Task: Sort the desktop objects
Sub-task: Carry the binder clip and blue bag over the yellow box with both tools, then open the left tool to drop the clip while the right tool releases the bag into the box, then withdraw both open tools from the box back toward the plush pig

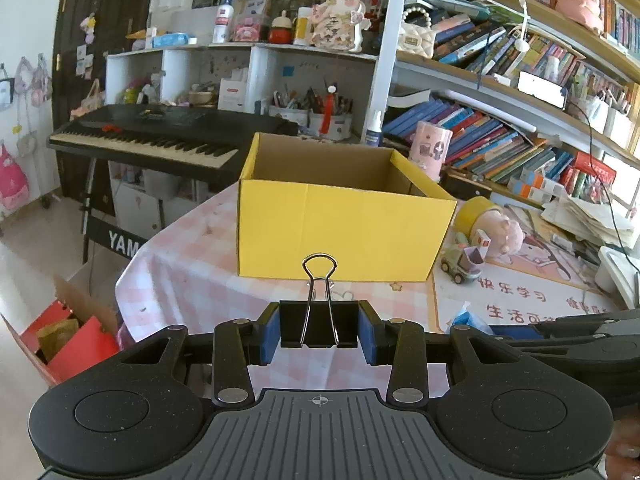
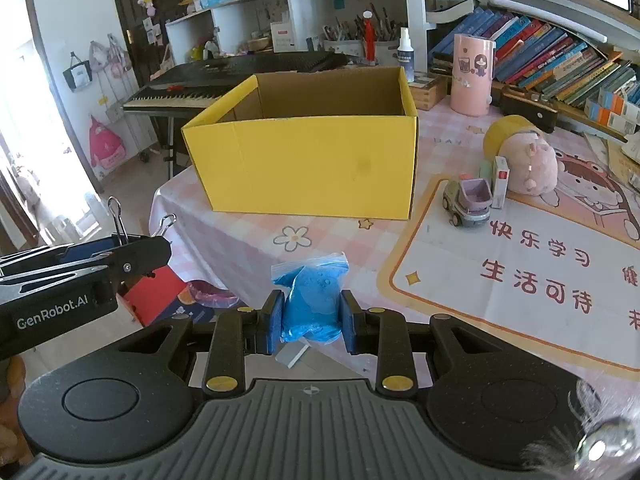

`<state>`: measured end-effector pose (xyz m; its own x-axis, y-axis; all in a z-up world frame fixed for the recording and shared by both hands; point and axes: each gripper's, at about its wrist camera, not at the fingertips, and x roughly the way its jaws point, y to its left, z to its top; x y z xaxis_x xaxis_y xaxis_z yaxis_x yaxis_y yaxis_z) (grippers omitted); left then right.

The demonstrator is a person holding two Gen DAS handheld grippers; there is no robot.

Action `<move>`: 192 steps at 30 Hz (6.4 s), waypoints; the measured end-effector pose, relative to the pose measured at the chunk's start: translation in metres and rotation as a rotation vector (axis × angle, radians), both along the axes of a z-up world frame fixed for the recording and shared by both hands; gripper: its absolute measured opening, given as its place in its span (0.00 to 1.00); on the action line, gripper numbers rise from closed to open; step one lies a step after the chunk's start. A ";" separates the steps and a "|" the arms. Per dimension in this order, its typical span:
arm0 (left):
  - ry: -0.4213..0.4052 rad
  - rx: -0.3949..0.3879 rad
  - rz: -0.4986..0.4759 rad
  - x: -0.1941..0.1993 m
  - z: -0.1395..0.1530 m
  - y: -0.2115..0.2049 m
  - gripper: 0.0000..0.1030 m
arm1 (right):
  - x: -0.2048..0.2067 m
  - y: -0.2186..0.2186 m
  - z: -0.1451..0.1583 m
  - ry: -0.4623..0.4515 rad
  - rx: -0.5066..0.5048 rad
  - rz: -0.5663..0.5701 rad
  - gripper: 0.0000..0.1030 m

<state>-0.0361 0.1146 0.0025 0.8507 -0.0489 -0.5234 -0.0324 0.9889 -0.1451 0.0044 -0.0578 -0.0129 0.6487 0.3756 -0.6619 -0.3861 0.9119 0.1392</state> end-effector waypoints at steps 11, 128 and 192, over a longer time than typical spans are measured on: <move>-0.033 -0.001 -0.005 0.010 0.010 -0.001 0.37 | 0.009 0.000 0.008 -0.031 0.003 0.002 0.26; -0.107 0.086 0.250 0.117 0.031 -0.008 0.76 | 0.171 -0.044 0.058 -0.258 0.001 -0.051 0.34; 0.042 0.101 -0.061 0.005 -0.016 -0.055 0.76 | -0.020 -0.063 -0.007 -0.082 -0.107 -0.252 0.52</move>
